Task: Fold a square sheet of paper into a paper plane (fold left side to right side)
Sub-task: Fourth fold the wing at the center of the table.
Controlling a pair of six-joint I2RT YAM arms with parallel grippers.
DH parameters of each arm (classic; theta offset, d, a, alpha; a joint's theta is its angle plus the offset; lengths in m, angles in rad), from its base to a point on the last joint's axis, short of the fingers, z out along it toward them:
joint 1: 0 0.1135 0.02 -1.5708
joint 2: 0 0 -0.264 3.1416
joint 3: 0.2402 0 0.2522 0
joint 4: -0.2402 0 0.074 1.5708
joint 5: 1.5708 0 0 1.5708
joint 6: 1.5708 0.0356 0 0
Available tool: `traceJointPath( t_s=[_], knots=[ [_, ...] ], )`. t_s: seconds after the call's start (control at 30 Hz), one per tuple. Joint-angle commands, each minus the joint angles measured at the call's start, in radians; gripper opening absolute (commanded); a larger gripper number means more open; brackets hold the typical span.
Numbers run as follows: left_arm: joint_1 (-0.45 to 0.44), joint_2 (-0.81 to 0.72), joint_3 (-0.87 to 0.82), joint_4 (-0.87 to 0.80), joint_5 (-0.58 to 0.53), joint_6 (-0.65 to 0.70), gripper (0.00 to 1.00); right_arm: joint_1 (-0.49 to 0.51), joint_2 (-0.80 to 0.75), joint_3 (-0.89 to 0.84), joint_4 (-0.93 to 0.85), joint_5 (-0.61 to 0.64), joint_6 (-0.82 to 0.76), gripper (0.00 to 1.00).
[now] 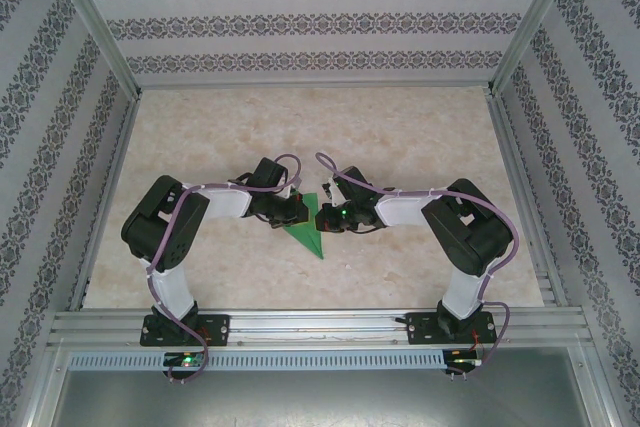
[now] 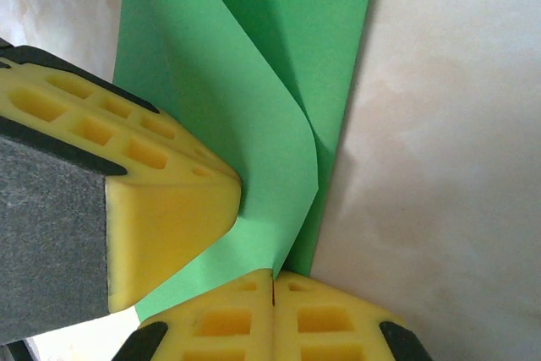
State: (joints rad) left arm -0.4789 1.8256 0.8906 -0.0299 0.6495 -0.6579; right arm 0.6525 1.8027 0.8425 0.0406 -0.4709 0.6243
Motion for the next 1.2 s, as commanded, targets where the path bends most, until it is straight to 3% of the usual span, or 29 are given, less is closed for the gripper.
traceJointPath(
  t_s=[0.0,0.17,0.47,0.9,1.0,1.17],
  knots=[
    [-0.01,0.02,-0.001,-0.054,-0.053,0.025,0.0,0.011,0.073,-0.037,-0.148,0.127,-0.021,0.0],
    [-0.012,0.028,-0.01,-0.051,-0.056,0.025,0.0,0.011,0.048,-0.023,-0.137,0.101,-0.023,0.0],
    [-0.012,0.034,-0.015,-0.06,-0.07,0.029,0.0,-0.002,-0.015,0.025,-0.135,0.059,-0.034,0.11],
    [-0.011,0.034,-0.015,-0.054,-0.066,0.026,0.0,-0.041,-0.155,-0.005,-0.089,-0.005,-0.019,0.38],
    [-0.011,0.034,-0.014,-0.056,-0.067,0.026,0.0,-0.041,-0.19,-0.033,-0.075,-0.033,-0.004,0.37],
    [-0.011,0.03,-0.012,-0.056,-0.067,0.028,0.0,-0.013,-0.231,-0.084,-0.029,-0.121,0.051,0.2]
  ],
)
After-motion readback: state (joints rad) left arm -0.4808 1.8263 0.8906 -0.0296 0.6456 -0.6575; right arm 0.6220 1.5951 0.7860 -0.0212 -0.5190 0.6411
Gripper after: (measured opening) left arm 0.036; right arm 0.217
